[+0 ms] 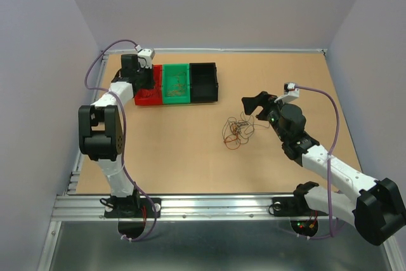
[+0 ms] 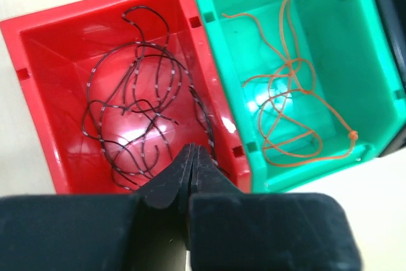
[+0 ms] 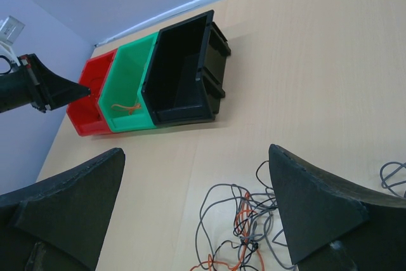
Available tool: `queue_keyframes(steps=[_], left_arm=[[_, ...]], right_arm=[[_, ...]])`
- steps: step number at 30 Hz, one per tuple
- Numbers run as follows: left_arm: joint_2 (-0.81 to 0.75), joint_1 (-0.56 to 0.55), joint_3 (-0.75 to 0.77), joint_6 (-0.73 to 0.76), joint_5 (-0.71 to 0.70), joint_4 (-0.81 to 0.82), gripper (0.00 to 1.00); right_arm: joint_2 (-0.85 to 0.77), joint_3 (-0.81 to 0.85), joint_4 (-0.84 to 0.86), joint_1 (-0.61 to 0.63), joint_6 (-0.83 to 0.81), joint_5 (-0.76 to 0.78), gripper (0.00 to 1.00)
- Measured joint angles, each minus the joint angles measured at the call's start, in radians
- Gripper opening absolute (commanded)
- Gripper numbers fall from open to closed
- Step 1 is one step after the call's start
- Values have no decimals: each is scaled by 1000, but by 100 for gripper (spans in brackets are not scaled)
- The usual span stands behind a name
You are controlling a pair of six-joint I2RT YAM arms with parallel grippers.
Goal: Untangle the cables
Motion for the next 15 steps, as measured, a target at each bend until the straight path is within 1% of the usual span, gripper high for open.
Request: queue_keyframes(steps=[7, 11, 15], left_arm=[[56, 0, 36, 4, -54, -6, 0], [77, 0, 45, 6, -119, -9, 0], [147, -2, 99, 12, -200, -19, 0]], right_arm=[[0, 0, 0, 0, -1, -1, 100], [0, 0, 0, 0, -4, -1, 100], [1, 0, 0, 0, -5, -4, 100]])
